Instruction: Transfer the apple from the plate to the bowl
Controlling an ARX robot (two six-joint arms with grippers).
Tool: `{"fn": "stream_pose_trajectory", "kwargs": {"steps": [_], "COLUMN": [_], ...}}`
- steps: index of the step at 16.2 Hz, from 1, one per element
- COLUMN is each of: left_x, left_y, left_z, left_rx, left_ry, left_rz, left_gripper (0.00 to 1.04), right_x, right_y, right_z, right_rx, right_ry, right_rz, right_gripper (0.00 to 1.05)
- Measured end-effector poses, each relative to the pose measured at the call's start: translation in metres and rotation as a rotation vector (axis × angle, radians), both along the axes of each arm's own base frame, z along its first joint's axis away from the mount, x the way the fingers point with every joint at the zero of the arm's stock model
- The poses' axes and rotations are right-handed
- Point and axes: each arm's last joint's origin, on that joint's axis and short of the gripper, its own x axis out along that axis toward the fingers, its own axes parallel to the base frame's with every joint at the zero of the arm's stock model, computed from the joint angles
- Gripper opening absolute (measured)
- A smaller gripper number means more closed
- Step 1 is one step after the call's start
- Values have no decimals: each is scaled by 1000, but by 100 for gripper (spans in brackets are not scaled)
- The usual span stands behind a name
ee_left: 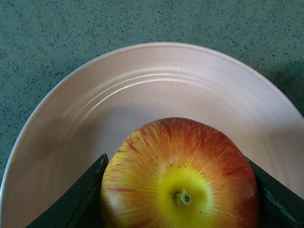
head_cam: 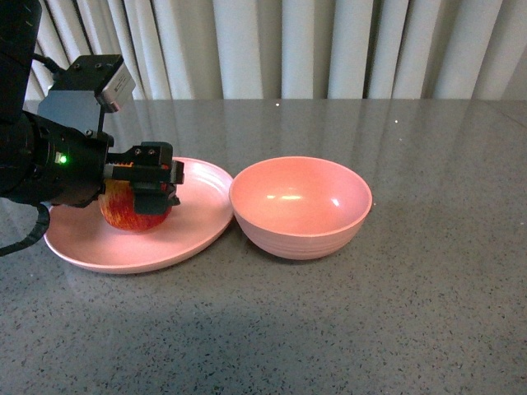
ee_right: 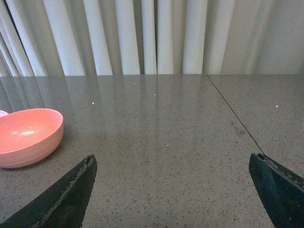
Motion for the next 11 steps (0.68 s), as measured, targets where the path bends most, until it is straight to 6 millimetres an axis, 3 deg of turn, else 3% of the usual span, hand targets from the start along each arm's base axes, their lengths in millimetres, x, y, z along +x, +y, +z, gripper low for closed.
{"fn": "stream_pose_trajectory", "kwargs": {"steps": [3,6,9,11], "left_x": [-4,-12,-24,-28], "left_y": [1,-6,-40,-70], "left_z": [14,49,84,93], "left_rx": [-5,-16,-53,-85], "left_ry": [-31,-114,-209,-223], "left_rz": [0,-19,-121,-194], "left_gripper": [69,68,68,68], "right_x": [0,0,0,0], "right_y": [0,0,0,0], "right_z": [0,0,0,0], "right_rx": [0,0,0,0], "right_ry": [0,0,0,0], "right_rz": [0,0,0,0], "right_gripper": [98,98,98,98]}}
